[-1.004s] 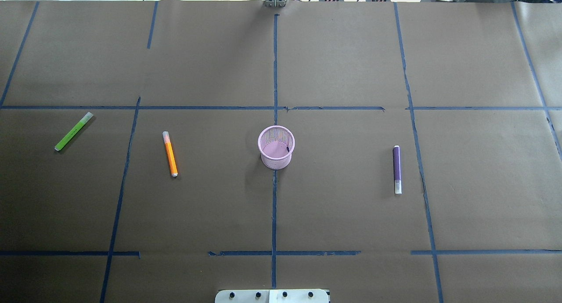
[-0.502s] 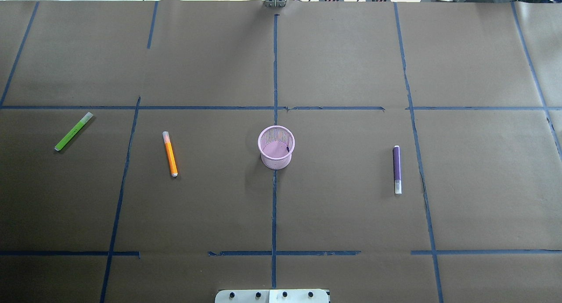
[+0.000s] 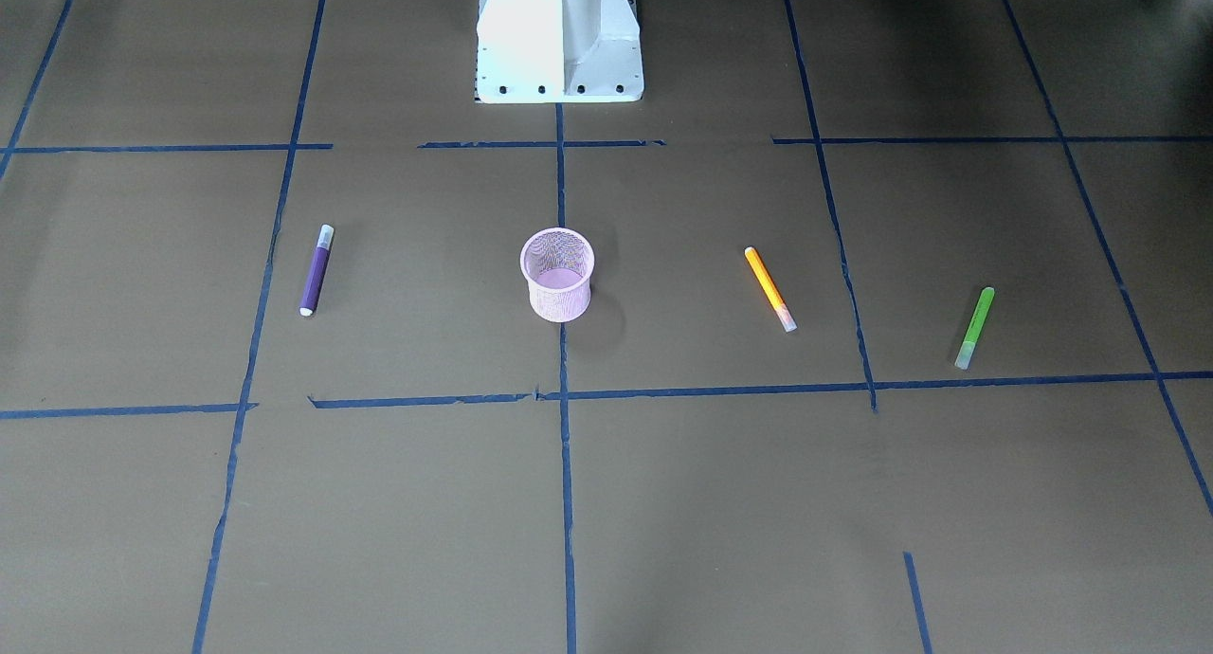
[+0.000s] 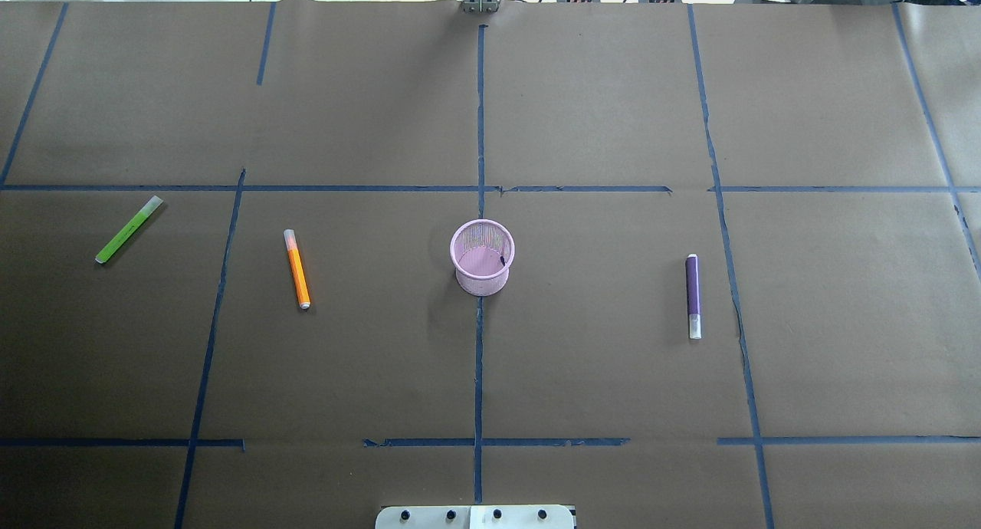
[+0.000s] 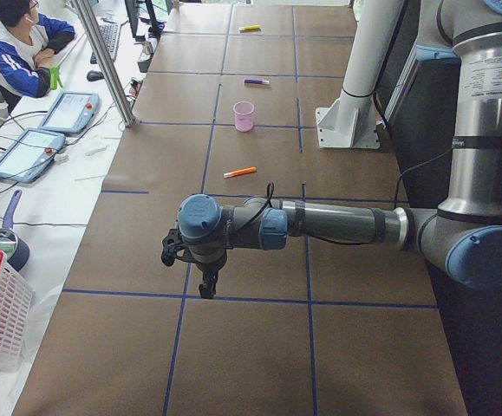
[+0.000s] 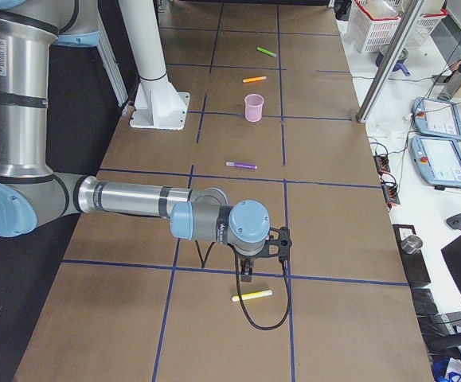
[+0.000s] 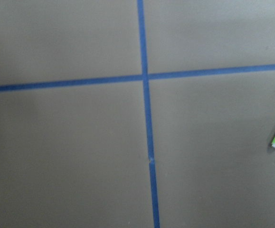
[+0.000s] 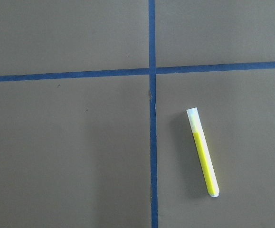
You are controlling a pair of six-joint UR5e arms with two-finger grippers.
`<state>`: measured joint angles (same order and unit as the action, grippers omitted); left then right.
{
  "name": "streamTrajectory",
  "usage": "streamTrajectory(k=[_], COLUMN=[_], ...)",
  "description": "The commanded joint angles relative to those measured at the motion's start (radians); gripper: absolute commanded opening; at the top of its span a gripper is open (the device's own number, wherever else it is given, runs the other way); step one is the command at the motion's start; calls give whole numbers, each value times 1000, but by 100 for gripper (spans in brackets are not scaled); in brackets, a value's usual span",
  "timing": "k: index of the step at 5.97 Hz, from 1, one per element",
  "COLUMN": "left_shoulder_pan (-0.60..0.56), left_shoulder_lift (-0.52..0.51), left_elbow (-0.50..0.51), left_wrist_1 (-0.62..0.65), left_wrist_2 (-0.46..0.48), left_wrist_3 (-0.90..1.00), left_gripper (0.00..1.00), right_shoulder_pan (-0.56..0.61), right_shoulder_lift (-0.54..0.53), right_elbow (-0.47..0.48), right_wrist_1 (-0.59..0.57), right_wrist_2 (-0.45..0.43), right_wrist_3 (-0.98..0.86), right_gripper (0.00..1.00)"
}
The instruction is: Collect pens into pen holder
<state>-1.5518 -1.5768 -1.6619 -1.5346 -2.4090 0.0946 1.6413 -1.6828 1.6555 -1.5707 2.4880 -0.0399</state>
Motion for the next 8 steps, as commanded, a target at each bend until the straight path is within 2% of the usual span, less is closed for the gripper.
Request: streamTrajectory(k=[1, 2, 4, 6, 7, 8], left_shoulder_pan=[117, 204, 274, 373, 442, 473], left_shoulder_lift=[-66, -98, -133, -147, -179, -219], left_elbow=[4, 2, 5, 68, 115, 163], left_wrist_1=[-4, -4, -19, -195, -270, -292], left_wrist_2=[5, 5, 5, 37, 115, 132], left_wrist_3=[-6, -6, -69, -244, -353, -384], left_gripper=[100, 100, 100, 100, 100, 100], right_shoulder_pan=[0, 0, -2, -3, -3, -3], right_shoulder_lift=[2, 12, 40, 48, 16, 23], right_elbow=[3, 3, 3, -19, -58, -135], right_wrist_1=[1, 0, -2, 18, 169, 258], right_wrist_2=[0, 2, 2, -1, -1, 0], right_wrist_3=[0, 5, 6, 3, 3, 6], right_gripper=[100, 100, 100, 100, 100, 100])
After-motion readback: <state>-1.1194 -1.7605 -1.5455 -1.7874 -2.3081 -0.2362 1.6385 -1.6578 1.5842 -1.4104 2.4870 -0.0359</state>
